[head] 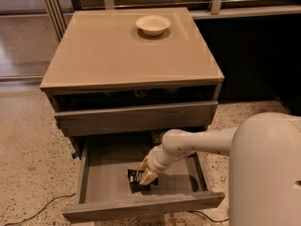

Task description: Place rxbar chocolate into middle drawer

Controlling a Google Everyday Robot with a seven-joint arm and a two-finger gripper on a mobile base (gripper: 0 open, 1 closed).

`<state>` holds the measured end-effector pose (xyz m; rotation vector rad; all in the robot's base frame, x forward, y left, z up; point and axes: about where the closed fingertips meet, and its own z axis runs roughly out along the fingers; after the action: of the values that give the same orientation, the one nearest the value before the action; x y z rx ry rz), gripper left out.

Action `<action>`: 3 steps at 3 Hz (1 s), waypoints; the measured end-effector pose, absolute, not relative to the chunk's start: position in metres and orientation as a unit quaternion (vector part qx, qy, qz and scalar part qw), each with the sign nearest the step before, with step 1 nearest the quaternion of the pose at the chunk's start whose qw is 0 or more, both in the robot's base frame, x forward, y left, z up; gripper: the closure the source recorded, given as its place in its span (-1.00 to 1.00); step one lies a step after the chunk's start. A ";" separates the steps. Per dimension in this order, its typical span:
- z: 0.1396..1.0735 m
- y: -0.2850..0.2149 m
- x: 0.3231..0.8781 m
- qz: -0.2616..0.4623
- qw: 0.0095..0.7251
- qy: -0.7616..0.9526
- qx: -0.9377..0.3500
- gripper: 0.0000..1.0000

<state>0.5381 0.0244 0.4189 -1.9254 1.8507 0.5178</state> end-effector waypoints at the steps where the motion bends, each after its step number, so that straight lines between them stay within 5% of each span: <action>1: 0.402 0.029 0.543 0.186 0.210 0.666 -0.692 1.00; 3: 0.356 0.030 0.551 0.188 0.206 0.674 -0.684 1.00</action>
Offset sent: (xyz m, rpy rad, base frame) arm 0.0182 0.0124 -0.0630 -0.0096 0.0055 -0.0088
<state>0.5511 0.0300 0.3563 -1.9055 1.8773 0.5232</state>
